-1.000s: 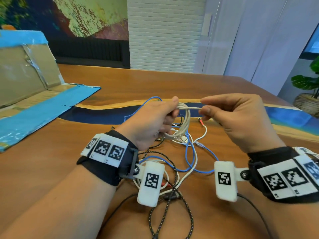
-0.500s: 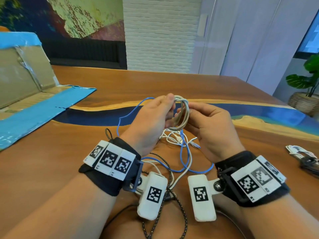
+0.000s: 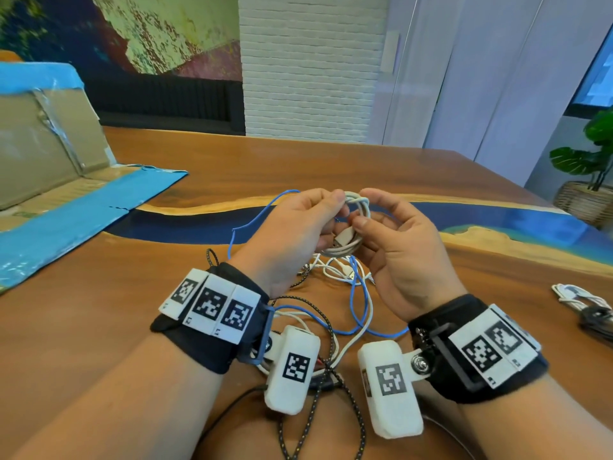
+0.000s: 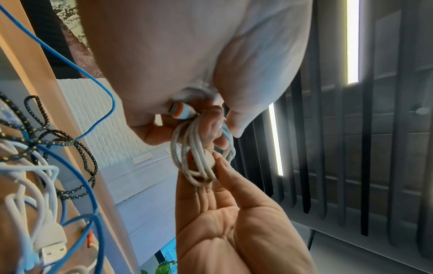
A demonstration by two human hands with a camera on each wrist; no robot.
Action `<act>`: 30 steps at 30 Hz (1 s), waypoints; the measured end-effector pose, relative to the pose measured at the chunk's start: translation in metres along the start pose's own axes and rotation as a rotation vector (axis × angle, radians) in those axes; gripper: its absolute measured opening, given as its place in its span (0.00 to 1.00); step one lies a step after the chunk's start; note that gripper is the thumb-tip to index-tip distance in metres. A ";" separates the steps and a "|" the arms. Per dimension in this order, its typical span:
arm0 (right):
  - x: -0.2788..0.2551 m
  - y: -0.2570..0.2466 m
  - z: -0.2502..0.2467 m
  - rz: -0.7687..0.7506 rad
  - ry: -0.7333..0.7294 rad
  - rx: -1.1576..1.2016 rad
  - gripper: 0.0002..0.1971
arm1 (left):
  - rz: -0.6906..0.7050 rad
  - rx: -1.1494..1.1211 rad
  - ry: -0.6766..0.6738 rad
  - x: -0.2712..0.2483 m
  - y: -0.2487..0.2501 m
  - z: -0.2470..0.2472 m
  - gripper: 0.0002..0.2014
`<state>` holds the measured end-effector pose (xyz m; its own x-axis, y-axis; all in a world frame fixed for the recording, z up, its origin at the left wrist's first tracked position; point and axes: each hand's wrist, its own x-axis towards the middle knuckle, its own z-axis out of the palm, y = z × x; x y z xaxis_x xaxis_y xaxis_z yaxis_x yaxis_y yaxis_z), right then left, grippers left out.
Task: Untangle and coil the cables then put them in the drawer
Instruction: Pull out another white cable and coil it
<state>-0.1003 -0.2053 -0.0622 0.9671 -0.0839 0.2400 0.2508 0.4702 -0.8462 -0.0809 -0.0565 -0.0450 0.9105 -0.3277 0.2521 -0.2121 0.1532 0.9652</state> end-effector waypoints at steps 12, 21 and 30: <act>0.003 0.001 -0.007 -0.108 0.061 -0.442 0.09 | -0.028 -0.044 0.038 0.003 -0.004 -0.004 0.13; 0.005 0.001 -0.006 -0.053 0.134 -0.173 0.09 | -0.086 -0.217 0.025 0.002 -0.001 0.000 0.19; 0.003 0.000 0.002 0.095 0.038 0.079 0.09 | -0.055 -0.304 0.026 0.003 0.000 -0.009 0.19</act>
<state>-0.0974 -0.2040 -0.0604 0.9876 -0.0687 0.1413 0.1558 0.5455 -0.8235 -0.0751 -0.0494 -0.0446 0.9274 -0.3199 0.1939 -0.0495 0.4088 0.9113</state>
